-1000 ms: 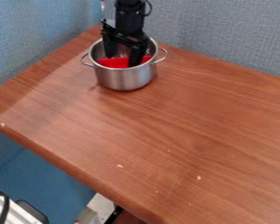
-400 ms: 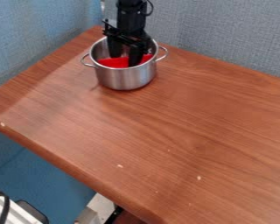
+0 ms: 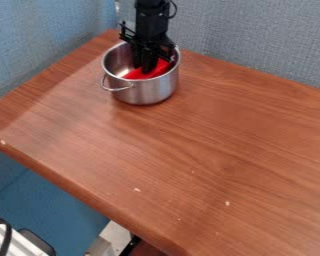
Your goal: Move the red object from the metal pot to the table
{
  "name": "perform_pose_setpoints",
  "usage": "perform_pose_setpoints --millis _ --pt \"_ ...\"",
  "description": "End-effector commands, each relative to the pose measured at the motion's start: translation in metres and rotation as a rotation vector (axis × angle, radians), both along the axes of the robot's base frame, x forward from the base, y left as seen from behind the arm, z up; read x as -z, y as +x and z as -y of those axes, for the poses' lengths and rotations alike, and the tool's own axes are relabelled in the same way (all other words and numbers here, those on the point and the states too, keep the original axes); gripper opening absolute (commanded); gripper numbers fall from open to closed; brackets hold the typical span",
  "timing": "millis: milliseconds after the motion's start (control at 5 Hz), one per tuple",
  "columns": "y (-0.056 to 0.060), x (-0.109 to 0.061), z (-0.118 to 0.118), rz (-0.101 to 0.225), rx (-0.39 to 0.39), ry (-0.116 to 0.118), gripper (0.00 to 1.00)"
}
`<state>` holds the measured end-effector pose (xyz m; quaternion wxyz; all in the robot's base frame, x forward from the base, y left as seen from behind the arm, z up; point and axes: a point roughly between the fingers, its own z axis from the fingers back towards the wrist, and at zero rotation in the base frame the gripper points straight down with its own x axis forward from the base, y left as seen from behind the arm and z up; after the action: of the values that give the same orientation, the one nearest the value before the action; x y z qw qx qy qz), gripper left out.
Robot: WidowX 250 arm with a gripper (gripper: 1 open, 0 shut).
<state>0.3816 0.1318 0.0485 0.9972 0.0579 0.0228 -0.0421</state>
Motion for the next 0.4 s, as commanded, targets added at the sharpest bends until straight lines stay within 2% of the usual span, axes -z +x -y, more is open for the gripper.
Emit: perform_pose_setpoints --millis 0,200 --pt "-0.003 -0.015 -0.005 0.023 0.001 0.012 0.00" --pt "-0.003 -0.029 -0.007 0.056 0.007 0.021 0.00"
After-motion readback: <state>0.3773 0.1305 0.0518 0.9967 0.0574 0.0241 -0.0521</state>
